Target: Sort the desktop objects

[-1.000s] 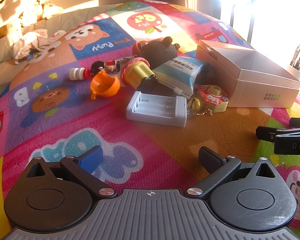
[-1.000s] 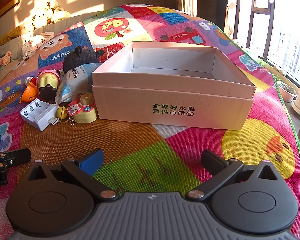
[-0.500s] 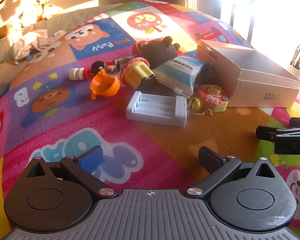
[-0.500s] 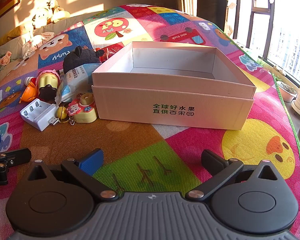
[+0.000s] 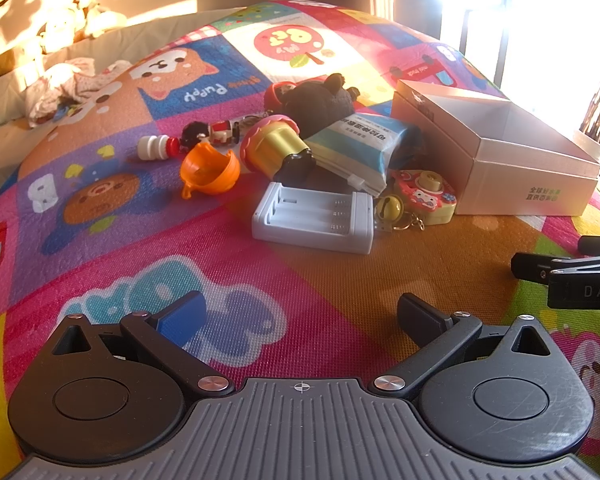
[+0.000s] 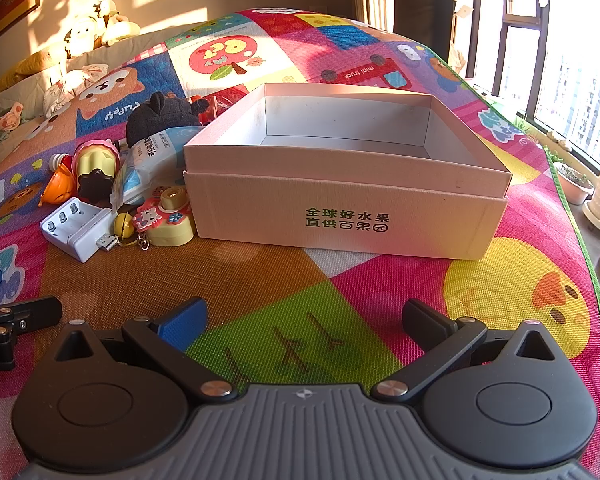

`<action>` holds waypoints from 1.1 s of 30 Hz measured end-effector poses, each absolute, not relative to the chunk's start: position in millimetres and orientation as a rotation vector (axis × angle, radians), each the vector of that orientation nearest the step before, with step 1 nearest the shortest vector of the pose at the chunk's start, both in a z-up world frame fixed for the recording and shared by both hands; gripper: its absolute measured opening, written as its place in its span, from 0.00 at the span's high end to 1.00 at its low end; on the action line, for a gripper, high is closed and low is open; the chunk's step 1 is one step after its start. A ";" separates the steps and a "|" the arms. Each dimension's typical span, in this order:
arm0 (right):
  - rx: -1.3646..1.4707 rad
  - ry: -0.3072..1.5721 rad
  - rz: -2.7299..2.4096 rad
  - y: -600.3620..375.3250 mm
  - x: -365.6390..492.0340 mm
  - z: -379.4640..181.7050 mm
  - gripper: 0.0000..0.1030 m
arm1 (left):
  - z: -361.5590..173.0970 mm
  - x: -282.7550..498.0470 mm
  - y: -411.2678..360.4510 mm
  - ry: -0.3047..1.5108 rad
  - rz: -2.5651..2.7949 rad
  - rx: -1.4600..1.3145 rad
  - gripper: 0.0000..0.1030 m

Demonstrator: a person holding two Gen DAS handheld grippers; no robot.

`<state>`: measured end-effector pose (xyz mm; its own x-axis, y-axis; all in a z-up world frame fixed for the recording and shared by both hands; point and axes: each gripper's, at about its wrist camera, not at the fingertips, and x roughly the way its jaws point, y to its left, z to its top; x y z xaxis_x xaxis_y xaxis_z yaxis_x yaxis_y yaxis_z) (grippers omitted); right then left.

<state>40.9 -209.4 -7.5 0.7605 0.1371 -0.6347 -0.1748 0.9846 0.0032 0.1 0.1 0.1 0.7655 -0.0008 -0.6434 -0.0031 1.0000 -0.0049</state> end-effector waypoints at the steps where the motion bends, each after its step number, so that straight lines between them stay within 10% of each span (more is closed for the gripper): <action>1: -0.057 0.686 0.170 -209.3 40.9 -7.5 0.00 | 0.1 0.2 0.1 0.699 0.001 -0.005 0.00; 33: -0.073 0.826 0.178 -208.2 51.3 1.6 0.00 | 3.7 2.5 8.3 0.718 -0.038 -0.038 0.00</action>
<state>51.3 -208.2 1.6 0.6637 0.1288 -0.7368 -0.1854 0.9826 0.0047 2.5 8.3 3.7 0.7525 -0.0484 -0.6569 0.0220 0.9986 -0.0483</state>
